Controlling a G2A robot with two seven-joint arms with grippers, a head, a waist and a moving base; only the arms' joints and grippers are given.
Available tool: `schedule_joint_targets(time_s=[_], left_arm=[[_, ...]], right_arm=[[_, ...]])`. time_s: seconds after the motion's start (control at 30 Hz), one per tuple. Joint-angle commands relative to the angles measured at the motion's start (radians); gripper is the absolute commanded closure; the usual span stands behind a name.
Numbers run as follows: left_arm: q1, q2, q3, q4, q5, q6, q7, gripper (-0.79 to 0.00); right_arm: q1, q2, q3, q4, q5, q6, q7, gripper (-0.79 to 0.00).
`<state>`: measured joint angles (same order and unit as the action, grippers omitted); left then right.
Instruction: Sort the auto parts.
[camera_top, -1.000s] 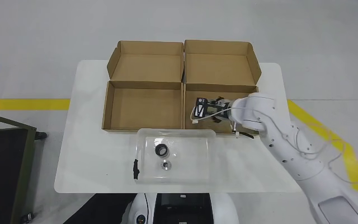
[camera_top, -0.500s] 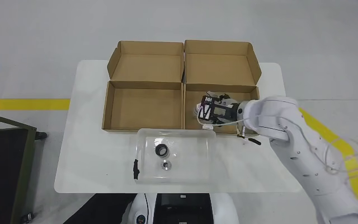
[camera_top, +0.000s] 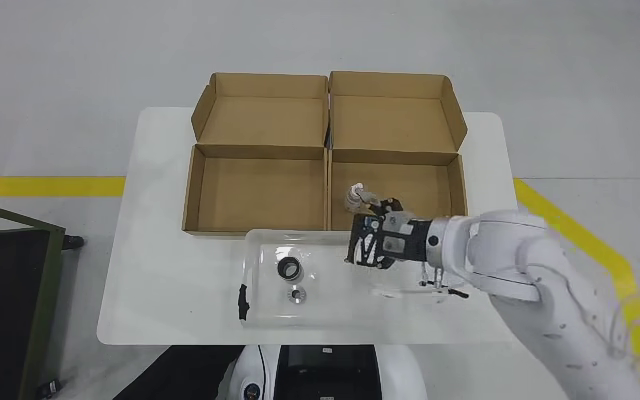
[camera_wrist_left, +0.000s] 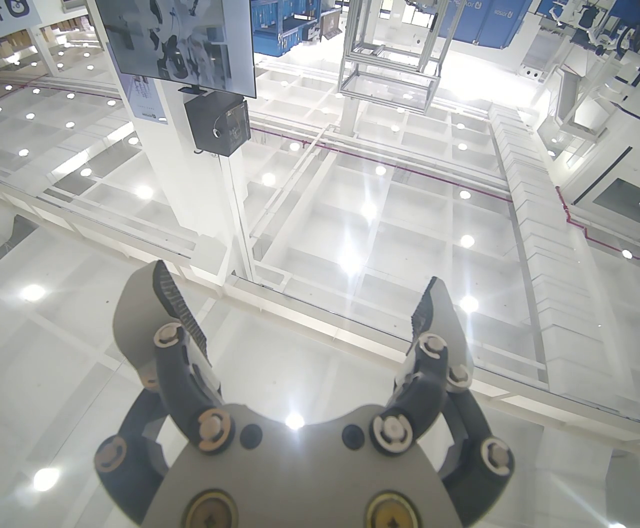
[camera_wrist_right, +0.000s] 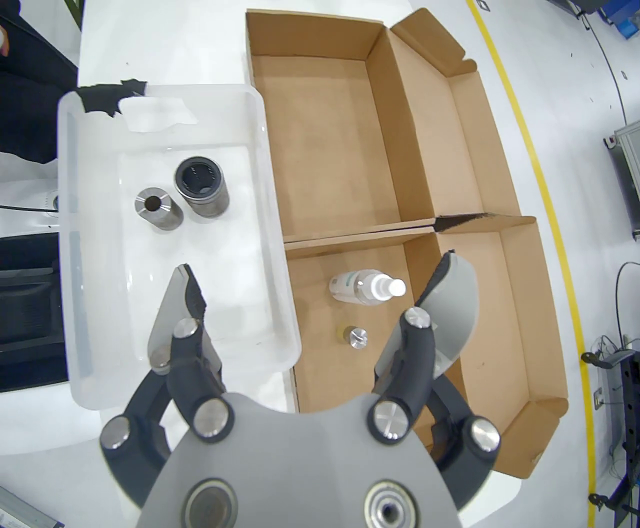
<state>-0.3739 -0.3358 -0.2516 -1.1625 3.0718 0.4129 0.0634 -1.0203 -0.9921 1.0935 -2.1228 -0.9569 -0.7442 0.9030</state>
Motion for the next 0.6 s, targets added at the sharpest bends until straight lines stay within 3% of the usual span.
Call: schedule_joint_targets(time_s=[0.0, 0.57], left_arm=[[0.000, 0.000, 0.000, 0.000, 0.000, 0.000, 0.000, -0.785], [0.000, 0.000, 0.000, 0.000, 0.000, 0.000, 0.000, -0.785]], right_arm=[[-0.019, 0.001, -0.012, -0.015, 0.003, -0.007, -0.013, -0.773], [-0.064, -0.014, -0.177, 0.035, -0.092, -0.032, -0.147, -0.785]])
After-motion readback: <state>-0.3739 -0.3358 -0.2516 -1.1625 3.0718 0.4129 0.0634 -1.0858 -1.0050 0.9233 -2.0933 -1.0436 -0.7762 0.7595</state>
